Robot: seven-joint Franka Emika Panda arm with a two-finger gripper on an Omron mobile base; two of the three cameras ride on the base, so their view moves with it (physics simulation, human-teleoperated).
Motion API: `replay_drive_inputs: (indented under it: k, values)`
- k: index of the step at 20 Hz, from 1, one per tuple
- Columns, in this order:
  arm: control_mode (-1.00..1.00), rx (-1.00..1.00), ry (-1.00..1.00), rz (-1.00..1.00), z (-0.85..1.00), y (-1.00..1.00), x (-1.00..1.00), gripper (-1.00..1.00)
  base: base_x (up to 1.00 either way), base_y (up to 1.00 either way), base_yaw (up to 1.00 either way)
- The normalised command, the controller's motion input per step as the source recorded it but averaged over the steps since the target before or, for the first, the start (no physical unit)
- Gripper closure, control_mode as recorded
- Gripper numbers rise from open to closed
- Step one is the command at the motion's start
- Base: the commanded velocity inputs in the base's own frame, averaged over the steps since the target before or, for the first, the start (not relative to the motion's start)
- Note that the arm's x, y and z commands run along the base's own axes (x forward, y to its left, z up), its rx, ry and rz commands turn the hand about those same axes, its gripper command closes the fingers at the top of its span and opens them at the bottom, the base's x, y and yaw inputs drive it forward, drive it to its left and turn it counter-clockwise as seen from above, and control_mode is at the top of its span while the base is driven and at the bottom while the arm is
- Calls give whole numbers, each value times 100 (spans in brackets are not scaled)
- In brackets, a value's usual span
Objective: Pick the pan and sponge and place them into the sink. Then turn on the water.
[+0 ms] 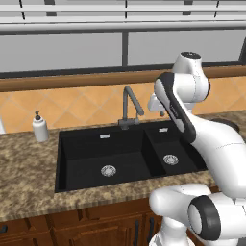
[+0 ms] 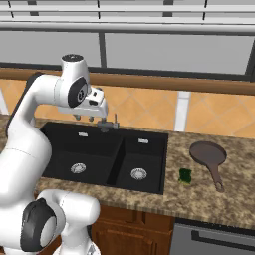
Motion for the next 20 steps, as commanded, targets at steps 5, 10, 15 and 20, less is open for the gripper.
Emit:
replay_drive_inputs:
  k: [5,10,15,20]
  values:
    - [-100,0,0,0,-1,0,-29,-100,0,0,0]
    - [-100,0,7,0,-22,0,-76,-100,0,0,0]
    - [-100,0,5,0,-31,-12,-84,-100,0,0,0]
    - [-100,2,2,-1,-37,-71,-43,-100,0,0,0]
